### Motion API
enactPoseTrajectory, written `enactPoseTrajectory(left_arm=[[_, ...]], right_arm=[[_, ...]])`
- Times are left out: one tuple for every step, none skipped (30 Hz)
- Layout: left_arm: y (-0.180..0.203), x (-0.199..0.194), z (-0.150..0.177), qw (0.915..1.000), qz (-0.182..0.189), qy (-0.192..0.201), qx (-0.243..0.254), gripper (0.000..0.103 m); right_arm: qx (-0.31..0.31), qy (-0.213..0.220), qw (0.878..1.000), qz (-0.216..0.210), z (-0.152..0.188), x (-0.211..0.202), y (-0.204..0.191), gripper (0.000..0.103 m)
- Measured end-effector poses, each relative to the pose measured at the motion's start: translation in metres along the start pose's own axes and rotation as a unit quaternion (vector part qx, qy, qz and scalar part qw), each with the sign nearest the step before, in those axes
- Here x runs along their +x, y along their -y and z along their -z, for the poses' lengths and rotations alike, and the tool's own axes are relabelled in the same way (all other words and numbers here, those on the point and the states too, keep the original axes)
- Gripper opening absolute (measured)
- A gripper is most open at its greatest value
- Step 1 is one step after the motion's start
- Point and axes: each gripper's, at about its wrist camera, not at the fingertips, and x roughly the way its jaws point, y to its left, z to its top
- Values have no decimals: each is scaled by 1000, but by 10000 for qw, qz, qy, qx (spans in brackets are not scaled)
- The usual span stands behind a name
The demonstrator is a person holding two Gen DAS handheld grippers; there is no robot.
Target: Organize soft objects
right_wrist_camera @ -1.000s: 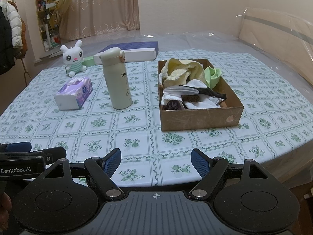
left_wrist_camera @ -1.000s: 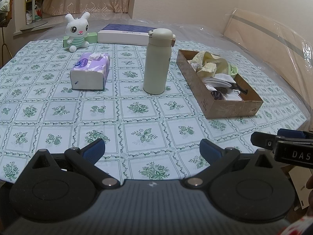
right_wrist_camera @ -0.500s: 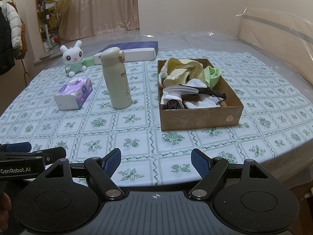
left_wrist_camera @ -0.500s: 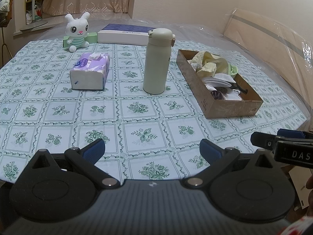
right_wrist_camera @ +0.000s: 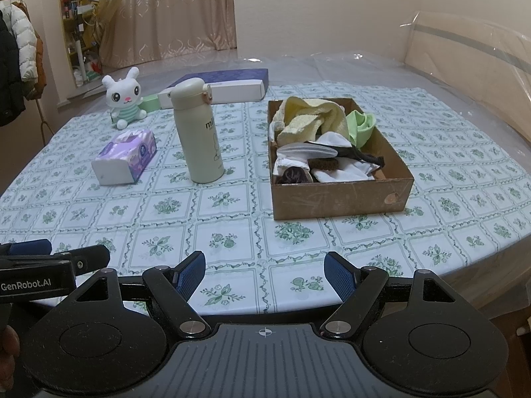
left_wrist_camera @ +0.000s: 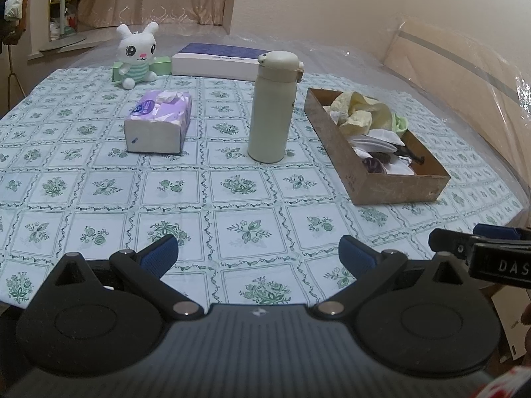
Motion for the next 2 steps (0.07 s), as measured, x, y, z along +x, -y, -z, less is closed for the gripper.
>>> enactPoseTrajectory(left_arm=[[0,0,0,10000,1,-1,-17,102],[-1,1,0,10000,6,-5,-30,102]], right_arm=[[3,1,10000,-2,0,0,0,78],[4,2,10000,-3,0,0,0,78]])
